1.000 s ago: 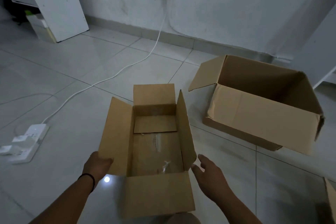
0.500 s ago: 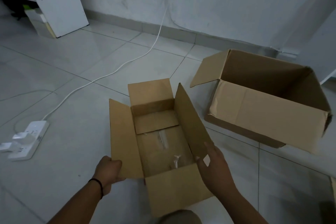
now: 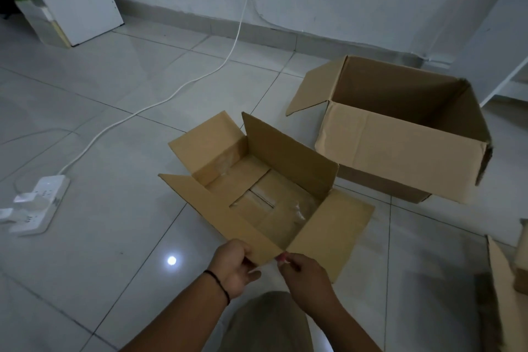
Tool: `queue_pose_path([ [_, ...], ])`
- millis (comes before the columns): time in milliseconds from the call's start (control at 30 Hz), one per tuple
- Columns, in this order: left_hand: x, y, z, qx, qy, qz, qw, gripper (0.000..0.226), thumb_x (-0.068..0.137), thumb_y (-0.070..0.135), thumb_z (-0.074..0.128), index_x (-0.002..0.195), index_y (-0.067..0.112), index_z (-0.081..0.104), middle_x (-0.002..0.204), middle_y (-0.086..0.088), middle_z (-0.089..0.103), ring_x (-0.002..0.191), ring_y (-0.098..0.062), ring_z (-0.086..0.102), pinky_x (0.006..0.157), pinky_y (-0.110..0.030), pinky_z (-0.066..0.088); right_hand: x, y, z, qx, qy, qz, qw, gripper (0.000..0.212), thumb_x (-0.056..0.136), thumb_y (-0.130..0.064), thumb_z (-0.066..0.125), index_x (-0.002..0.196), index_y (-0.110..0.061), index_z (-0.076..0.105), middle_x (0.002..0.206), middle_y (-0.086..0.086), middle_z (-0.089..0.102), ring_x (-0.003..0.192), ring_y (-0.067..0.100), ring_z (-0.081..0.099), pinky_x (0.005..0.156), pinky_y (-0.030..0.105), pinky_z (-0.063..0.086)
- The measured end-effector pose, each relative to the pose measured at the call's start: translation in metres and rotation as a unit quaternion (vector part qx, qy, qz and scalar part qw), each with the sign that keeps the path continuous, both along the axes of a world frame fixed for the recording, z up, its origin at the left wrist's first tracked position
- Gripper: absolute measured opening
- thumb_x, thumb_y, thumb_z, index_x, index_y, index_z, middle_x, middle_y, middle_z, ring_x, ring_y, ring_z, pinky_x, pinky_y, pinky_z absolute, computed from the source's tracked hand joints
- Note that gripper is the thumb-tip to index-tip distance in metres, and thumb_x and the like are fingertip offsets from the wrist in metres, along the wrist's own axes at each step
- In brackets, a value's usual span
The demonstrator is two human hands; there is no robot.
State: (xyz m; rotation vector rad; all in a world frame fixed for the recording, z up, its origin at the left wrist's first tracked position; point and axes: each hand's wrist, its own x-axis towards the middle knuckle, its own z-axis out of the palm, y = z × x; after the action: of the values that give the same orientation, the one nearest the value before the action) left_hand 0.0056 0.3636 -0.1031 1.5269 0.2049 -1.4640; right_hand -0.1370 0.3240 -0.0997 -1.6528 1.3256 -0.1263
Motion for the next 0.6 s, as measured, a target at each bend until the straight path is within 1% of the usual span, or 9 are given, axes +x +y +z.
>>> queue_pose_path([
  [67, -0.010, -0.001, 0.001, 0.019, -0.008, -0.029, 0.999, 0.014, 0.087, 0.001, 0.042, 0.083, 0.007, 0.053, 0.087, -0.013, 0.059, 0.087, -0.028, 0.058, 0.087, -0.047, 0.041, 0.005, -0.003, -0.006, 0.071, 0.021, -0.045, 0.996, 0.029, 0.092, -0.029, 0.048, 0.105, -0.010, 0.067, 0.106, 0.010, 0.066, 0.086, 0.021, 0.057, 0.078, 0.030, 0.045],
  [133, -0.018, -0.001, 0.004, 0.035, -0.014, -0.055, 0.998, 0.012, 0.085, 0.002, 0.045, 0.078, 0.008, 0.053, 0.083, -0.011, 0.059, 0.087, -0.026, 0.058, 0.088, -0.045, 0.039, 0.009, -0.004, -0.013, 0.137, 0.001, -0.103, 0.985, 0.024, 0.089, -0.029, 0.051, 0.093, -0.008, 0.062, 0.107, 0.016, 0.067, 0.087, 0.027, 0.063, 0.081, 0.040, 0.052],
  [200, -0.022, 0.001, 0.004, 0.045, -0.020, -0.081, 0.995, 0.012, 0.085, 0.004, 0.048, 0.077, 0.007, 0.057, 0.086, -0.012, 0.061, 0.089, -0.025, 0.058, 0.088, -0.044, 0.039, 0.014, -0.005, -0.017, 0.196, -0.034, -0.168, 0.966, 0.022, 0.086, -0.025, 0.055, 0.094, -0.005, 0.057, 0.099, 0.016, 0.067, 0.078, 0.025, 0.065, 0.064, 0.035, 0.051],
  [300, -0.010, 0.001, 0.005, 0.047, -0.041, -0.102, 0.993, 0.010, 0.087, 0.013, 0.054, 0.082, 0.009, 0.062, 0.094, -0.013, 0.060, 0.092, -0.026, 0.057, 0.091, -0.047, 0.047, 0.018, -0.007, -0.030, 0.255, -0.081, -0.241, 0.933, 0.016, 0.083, -0.012, 0.058, 0.087, -0.005, 0.044, 0.080, 0.014, 0.057, 0.055, 0.020, 0.051, 0.046, 0.025, 0.033],
  [333, 0.000, -0.001, 0.003, 0.035, -0.048, -0.091, 0.994, 0.010, 0.087, 0.017, 0.057, 0.086, 0.009, 0.063, 0.096, -0.013, 0.061, 0.095, -0.027, 0.058, 0.089, -0.048, 0.049, 0.019, -0.007, -0.033, 0.276, -0.088, -0.256, 0.922, 0.012, 0.082, -0.008, 0.056, 0.086, -0.004, 0.046, 0.072, 0.014, 0.052, 0.051, 0.019, 0.044, 0.045, 0.025, 0.027],
  [400, 0.026, -0.006, -0.002, 0.004, -0.072, -0.054, 0.996, 0.018, 0.088, 0.024, 0.059, 0.097, 0.010, 0.064, 0.099, -0.014, 0.064, 0.099, -0.030, 0.061, 0.084, -0.047, 0.054, 0.018, -0.009, -0.034, 0.302, -0.083, -0.262, 0.913, 0.005, 0.083, -0.003, 0.053, 0.078, -0.002, 0.051, 0.058, 0.010, 0.042, 0.046, 0.019, 0.035, 0.045, 0.027, 0.023],
  [433, 0.042, -0.010, -0.004, -0.004, -0.094, -0.036, 0.995, 0.019, 0.088, 0.024, 0.058, 0.100, 0.010, 0.064, 0.098, -0.014, 0.066, 0.097, -0.031, 0.063, 0.082, -0.045, 0.055, 0.017, -0.011, -0.034, 0.306, -0.074, -0.259, 0.913, 0.012, 0.082, -0.001, 0.052, 0.071, -0.004, 0.050, 0.054, 0.008, 0.039, 0.045, 0.019, 0.033, 0.046, 0.028, 0.022],
  [500, 0.070, -0.015, -0.008, -0.005, -0.140, -0.012, 0.990, 0.015, 0.089, 0.014, 0.055, 0.101, 0.008, 0.063, 0.093, -0.014, 0.068, 0.088, -0.031, 0.065, 0.072, -0.041, 0.056, 0.012, -0.014, -0.029, 0.302, -0.059, -0.246, 0.919, 0.022, 0.080, 0.002, 0.050, 0.060, -0.006, 0.045, 0.051, 0.006, 0.036, 0.044, 0.019, 0.030, 0.047, 0.029, 0.021],
  [600, 0.083, -0.015, -0.009, -0.002, -0.169, -0.024, 0.985, 0.017, 0.087, -0.001, 0.051, 0.093, 0.011, 0.061, 0.088, -0.014, 0.068, 0.079, -0.030, 0.065, 0.059, -0.036, 0.054, 0.002, -0.021, -0.026, 0.298, -0.048, -0.239, 0.923, 0.025, 0.078, 0.002, 0.050, 0.055, -0.006, 0.046, 0.049, 0.005, 0.034, 0.043, 0.018, 0.026, 0.047, 0.030, 0.020],
])
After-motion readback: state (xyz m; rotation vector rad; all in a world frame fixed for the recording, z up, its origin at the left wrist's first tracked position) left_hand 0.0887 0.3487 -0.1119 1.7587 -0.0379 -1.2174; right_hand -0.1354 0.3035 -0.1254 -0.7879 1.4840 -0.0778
